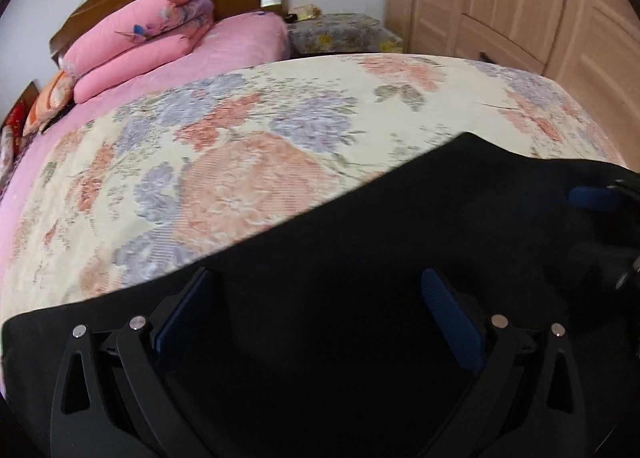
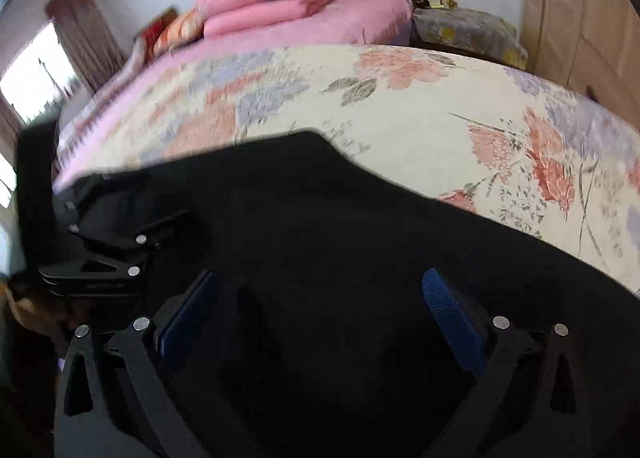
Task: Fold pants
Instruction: 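Grasp the folded edge of the black pants with both grippers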
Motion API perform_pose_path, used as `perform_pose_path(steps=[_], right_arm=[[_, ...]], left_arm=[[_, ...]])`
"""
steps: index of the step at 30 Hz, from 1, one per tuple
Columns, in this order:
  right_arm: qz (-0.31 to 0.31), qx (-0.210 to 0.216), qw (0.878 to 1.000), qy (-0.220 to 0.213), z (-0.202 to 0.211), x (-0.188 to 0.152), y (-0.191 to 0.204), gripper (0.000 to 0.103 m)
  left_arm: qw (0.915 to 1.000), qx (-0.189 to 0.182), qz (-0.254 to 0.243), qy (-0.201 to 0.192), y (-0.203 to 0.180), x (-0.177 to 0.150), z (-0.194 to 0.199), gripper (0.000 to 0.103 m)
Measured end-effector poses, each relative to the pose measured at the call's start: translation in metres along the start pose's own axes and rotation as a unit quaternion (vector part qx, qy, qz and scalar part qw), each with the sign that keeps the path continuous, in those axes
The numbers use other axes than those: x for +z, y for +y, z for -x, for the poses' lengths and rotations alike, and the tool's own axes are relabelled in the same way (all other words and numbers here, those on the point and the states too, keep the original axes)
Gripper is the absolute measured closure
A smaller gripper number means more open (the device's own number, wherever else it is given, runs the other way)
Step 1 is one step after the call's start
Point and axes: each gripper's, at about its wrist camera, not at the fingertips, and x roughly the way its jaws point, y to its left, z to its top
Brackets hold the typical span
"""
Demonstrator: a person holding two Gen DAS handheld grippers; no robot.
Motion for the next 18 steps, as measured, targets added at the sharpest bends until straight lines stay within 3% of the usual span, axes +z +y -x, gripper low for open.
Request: perform_pose_path(steps=[2, 5, 8, 9, 10, 13, 15, 18], right_arm=[[-0.012, -0.081, 0.996, -0.038, 0.021, 0.002, -0.012, 0.005], [-0.025, -0.072, 0.995, -0.06, 0.047, -0.003, -0.03, 0.005], [-0.023, -0.091, 0.995, -0.022, 0.054, -0.017, -0.051, 0.005], [-0.028, -0.113, 0.993, -0.01, 0.054, -0.023, -0.061, 0.005], [-0.035, -0.125, 0.992, 0.0, 0.054, -0.029, -0.068, 0.005], [-0.053, -0.091, 0.994, 0.004, 0.06, -0.042, -0.088, 0.005], [-0.041, -0.089, 0.995, 0.003, 0.059, -0.045, -0.089, 0.005], [-0.039, -0.107, 0.993, -0.022, 0.067, -0.04, -0.08, 0.005]], left_arm=[[0.9991, 0.037, 0.019, -0.009, 0.001, 0.007, 0.013, 0.005], [0.9963, -0.07, 0.013, -0.047, -0.02, 0.024, 0.042, 0.004], [0.9813, -0.177, -0.064, -0.039, -0.076, 0.043, 0.039, 0.004], [0.9782, -0.184, -0.091, -0.033, -0.097, 0.049, 0.027, 0.004], [0.9793, -0.168, -0.111, -0.023, -0.114, 0.053, 0.014, 0.005], [0.9762, -0.17, -0.135, 0.002, -0.138, 0.057, -0.014, 0.005], [0.9771, -0.142, -0.158, -0.015, -0.145, 0.055, -0.026, 0.001], [0.9758, -0.15, -0.157, -0.028, -0.14, 0.056, -0.031, 0.001]])
